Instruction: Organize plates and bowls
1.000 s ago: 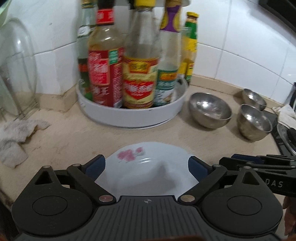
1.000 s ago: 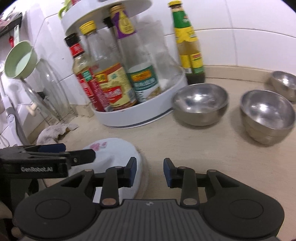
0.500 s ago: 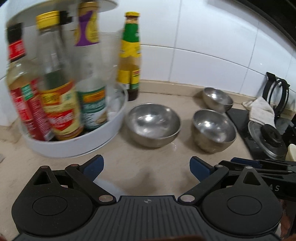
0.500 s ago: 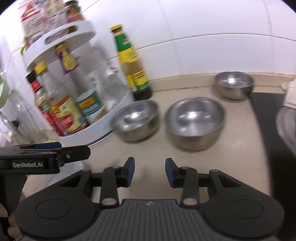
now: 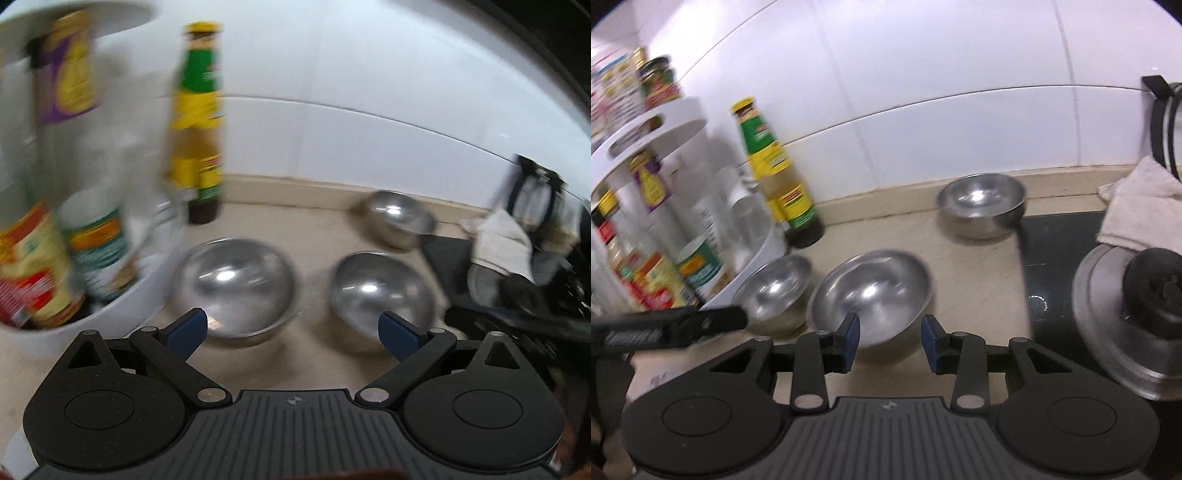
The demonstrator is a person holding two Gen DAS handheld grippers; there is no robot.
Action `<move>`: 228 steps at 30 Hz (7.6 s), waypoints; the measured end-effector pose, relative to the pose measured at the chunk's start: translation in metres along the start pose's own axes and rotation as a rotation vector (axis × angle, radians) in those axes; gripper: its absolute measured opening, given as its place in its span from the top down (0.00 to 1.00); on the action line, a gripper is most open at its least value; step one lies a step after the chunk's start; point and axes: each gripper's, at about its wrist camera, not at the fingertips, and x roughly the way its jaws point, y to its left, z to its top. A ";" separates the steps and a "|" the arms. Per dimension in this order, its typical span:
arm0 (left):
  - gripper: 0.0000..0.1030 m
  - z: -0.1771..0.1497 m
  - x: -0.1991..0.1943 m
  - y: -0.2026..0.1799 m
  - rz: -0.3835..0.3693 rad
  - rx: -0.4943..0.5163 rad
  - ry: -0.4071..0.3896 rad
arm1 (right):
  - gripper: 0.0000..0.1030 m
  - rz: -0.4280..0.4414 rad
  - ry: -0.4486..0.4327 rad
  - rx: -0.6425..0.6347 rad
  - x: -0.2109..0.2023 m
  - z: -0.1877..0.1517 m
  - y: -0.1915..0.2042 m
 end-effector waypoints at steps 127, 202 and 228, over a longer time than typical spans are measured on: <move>0.50 0.029 0.027 0.002 0.012 -0.140 0.075 | 0.90 0.284 0.317 -0.264 0.070 0.101 0.026; 0.17 0.032 0.028 -0.066 0.006 0.144 0.096 | 0.68 0.167 0.341 -0.151 0.014 0.069 -0.044; 0.15 0.111 0.149 -0.110 0.019 0.381 0.146 | 0.68 -0.088 0.271 -0.062 0.126 0.147 -0.113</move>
